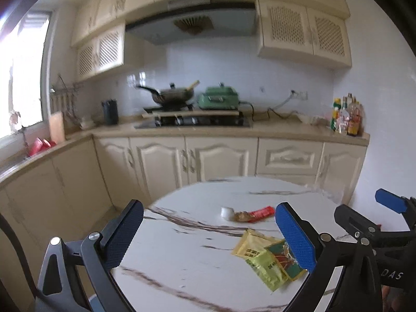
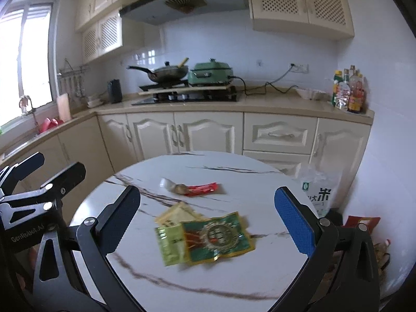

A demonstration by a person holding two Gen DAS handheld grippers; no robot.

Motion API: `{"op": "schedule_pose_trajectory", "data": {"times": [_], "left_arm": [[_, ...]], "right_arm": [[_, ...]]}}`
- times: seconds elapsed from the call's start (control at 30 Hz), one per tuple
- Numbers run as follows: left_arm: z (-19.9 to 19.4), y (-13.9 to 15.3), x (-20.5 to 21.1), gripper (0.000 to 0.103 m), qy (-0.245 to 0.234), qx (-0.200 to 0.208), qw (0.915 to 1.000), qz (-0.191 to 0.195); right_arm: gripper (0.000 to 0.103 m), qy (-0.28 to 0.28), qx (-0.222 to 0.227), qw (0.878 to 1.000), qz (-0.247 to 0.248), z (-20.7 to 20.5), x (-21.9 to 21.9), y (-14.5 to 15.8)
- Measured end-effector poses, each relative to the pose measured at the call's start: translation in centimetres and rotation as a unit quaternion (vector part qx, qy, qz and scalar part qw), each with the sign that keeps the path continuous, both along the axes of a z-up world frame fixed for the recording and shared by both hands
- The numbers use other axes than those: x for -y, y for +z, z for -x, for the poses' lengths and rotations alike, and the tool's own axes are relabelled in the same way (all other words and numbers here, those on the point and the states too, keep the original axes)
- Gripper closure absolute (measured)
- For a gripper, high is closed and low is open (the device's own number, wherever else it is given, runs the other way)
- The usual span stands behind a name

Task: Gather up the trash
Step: 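Move both tools back to the table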

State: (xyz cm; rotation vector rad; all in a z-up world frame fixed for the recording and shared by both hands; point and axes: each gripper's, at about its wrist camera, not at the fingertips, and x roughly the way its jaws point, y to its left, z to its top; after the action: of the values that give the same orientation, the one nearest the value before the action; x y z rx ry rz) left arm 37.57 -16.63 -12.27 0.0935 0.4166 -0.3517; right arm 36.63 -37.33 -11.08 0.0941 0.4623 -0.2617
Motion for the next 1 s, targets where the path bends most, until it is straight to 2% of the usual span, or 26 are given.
{"op": "schedule_pose_trajectory", "data": {"times": [0.17,0.47,0.67,0.8,0.93,1.0], "left_arm": [[-8.5,-0.9,4.4,0.002,-0.024,-0.068,0.9974,-0.006],[-24.9,-3.5,10.3,0.003,-0.046,-0.210,0.9767,-0.005],[-32.6,-4.5,13.0,0.003,-0.038,-0.224,0.9736,-0.022],[-36.7,-5.6,14.7,0.004,-0.048,-0.248,0.9669,-0.033],[-38.9,-5.8,15.1,0.005,-0.060,-0.243,0.9679,-0.021],[-40.2,-5.9,15.2,0.012,-0.073,-0.250,0.9655,-0.005]], "right_arm": [[0.000,-0.002,-0.043,0.999,-0.018,-4.6,2.8,-2.6],[0.000,-0.005,-0.127,0.990,-0.060,-11.9,6.2,-7.9],[0.000,-0.012,-0.157,0.985,-0.076,-15.2,7.3,-9.8],[0.000,-0.011,-0.158,0.984,-0.079,-16.1,7.6,-10.2],[0.000,-0.011,-0.163,0.984,-0.078,-16.6,7.8,-10.6],[0.000,-0.014,-0.164,0.983,-0.078,-16.8,8.0,-10.7]]}}
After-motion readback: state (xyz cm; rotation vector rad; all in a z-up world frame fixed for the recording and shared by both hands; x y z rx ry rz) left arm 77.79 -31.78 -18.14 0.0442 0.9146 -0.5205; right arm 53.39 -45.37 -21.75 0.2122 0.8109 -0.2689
